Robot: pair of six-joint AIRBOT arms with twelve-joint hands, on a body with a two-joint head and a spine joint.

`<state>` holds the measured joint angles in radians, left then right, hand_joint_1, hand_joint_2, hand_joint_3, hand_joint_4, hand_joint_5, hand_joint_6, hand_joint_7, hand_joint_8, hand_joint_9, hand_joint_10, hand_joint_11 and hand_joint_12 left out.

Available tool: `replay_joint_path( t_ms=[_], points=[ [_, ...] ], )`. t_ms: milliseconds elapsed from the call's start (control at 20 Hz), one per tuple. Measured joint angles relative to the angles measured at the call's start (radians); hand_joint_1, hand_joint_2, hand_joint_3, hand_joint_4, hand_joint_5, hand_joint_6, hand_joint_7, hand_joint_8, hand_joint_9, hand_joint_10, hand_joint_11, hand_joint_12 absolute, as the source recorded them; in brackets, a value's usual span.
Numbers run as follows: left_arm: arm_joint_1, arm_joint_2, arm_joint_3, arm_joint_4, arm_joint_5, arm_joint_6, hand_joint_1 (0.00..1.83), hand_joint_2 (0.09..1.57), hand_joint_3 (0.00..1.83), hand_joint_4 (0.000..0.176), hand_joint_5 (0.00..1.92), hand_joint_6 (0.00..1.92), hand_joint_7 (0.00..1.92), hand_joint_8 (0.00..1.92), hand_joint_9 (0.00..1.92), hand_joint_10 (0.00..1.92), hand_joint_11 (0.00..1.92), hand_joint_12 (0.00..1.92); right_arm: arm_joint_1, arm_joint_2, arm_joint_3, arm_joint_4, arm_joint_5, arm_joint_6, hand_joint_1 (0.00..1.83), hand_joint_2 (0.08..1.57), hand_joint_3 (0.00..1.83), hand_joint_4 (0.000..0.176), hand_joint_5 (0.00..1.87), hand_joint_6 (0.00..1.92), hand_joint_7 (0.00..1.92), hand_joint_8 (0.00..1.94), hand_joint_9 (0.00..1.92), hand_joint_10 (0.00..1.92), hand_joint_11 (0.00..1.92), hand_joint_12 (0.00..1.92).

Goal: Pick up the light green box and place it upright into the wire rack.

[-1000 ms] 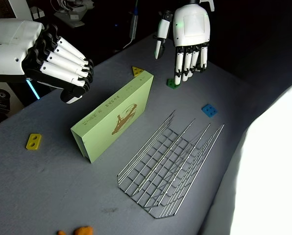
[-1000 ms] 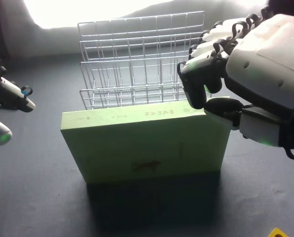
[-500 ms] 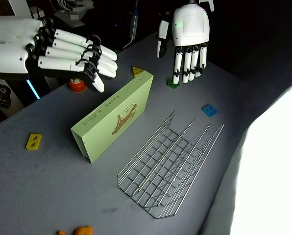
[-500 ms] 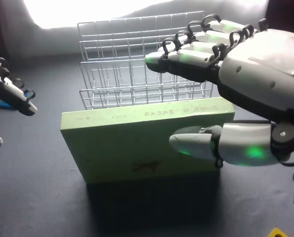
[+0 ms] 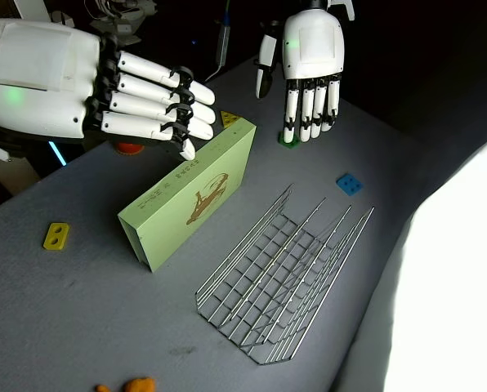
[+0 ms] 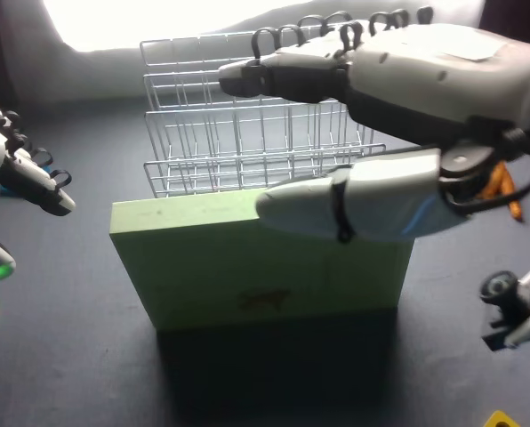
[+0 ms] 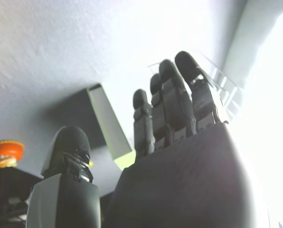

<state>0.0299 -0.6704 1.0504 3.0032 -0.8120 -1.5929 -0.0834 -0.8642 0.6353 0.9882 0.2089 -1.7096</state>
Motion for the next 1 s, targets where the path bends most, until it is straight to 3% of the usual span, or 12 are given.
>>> replay_joint_path(
  t_ms=[150, 200, 400, 500, 650, 750, 850, 900, 950, 1000],
  points=[
    [0.0, 0.001, -0.006, 0.0, -0.001, 0.003, 0.34, 1.24, 0.0, 0.063, 0.29, 0.0, 0.3, 0.0, 0.35, 0.0, 0.03, 0.86, -0.034, -0.076, 0.056, 0.228, 0.018, -0.242, 0.39, 1.17, 0.02, 0.003, 0.18, 0.07, 0.22, 0.0, 0.12, 0.24, 0.0, 0.98],
    [0.0, 0.001, -0.005, -0.001, 0.0, 0.003, 0.34, 1.24, 0.0, 0.063, 0.29, 0.0, 0.3, 0.0, 0.35, 0.0, 0.03, 0.86, -0.053, -0.124, 0.099, 0.377, 0.029, -0.36, 0.39, 1.17, 0.02, 0.003, 0.18, 0.07, 0.22, 0.0, 0.12, 0.24, 0.0, 0.98],
    [0.0, 0.001, 0.001, 0.0, -0.001, 0.004, 0.34, 1.24, 0.0, 0.063, 0.29, 0.0, 0.3, 0.0, 0.35, 0.0, 0.03, 0.86, -0.042, -0.181, 0.151, 0.435, 0.06, -0.401, 0.39, 1.17, 0.02, 0.003, 0.18, 0.07, 0.22, 0.0, 0.12, 0.24, 0.0, 0.98],
    [0.0, 0.001, 0.005, -0.001, 0.0, 0.004, 0.34, 1.24, 0.0, 0.063, 0.29, 0.0, 0.3, 0.0, 0.35, 0.0, 0.03, 0.86, -0.025, -0.223, 0.179, 0.6, 0.064, -0.521, 0.39, 1.17, 0.02, 0.003, 0.18, 0.07, 0.22, 0.0, 0.12, 0.24, 0.0, 0.97],
    [0.0, 0.001, 0.008, 0.0, -0.003, 0.005, 0.34, 1.24, 0.0, 0.063, 0.29, 0.0, 0.3, 0.0, 0.35, 0.0, 0.03, 0.87, -0.029, -0.253, 0.202, 0.651, 0.079, -0.551, 0.39, 1.17, 0.02, 0.003, 0.18, 0.07, 0.22, 0.0, 0.12, 0.24, 0.0, 0.97],
    [0.0, 0.001, 0.008, 0.0, 0.0, 0.006, 0.32, 1.22, 0.0, 0.066, 0.28, 0.0, 0.28, 0.0, 0.33, 0.0, 0.0, 0.91, -0.028, -0.261, 0.204, 0.699, 0.089, -0.647, 0.37, 1.17, 0.01, 0.01, 0.16, 0.04, 0.17, 0.0, 0.08, 0.2, 0.0, 0.87],
    [0.0, 0.0, 0.008, -0.002, -0.001, 0.006, 0.31, 1.22, 0.0, 0.067, 0.28, 0.0, 0.28, 0.0, 0.33, 0.0, 0.0, 0.91, -0.033, -0.272, 0.205, 0.826, 0.097, -0.784, 0.36, 1.18, 0.01, 0.01, 0.16, 0.04, 0.17, 0.0, 0.08, 0.2, 0.0, 0.86],
    [0.0, 0.0, 0.008, -0.002, 0.0, 0.006, 0.25, 1.22, 0.0, 0.053, 0.25, 0.0, 0.23, 0.0, 0.24, 0.0, 0.0, 0.77, -0.034, -0.277, 0.207, 0.853, 0.098, -0.806, 0.35, 1.17, 0.01, 0.0, 0.15, 0.03, 0.12, 0.02, 0.04, 0.13, 0.0, 0.33],
    [0.0, 0.0, 0.009, -0.001, -0.001, 0.006, 0.23, 1.22, 0.0, 0.05, 0.24, 0.0, 0.22, 0.0, 0.21, 0.0, 0.0, 0.72, -0.034, -0.279, 0.213, 0.855, 0.093, -0.813, 0.34, 1.17, 0.0, 0.0, 0.15, 0.02, 0.11, 0.01, 0.04, 0.1, 0.0, 0.08],
    [0.0, 0.0, 0.013, 0.0, -0.002, 0.006, 0.23, 1.22, 0.0, 0.05, 0.24, 0.0, 0.22, 0.0, 0.21, 0.0, 0.0, 0.71, -0.034, -0.285, 0.222, 0.851, 0.093, -0.829, 0.34, 1.17, 0.0, 0.0, 0.15, 0.02, 0.11, 0.01, 0.04, 0.09, 0.0, 0.02]
  ],
)
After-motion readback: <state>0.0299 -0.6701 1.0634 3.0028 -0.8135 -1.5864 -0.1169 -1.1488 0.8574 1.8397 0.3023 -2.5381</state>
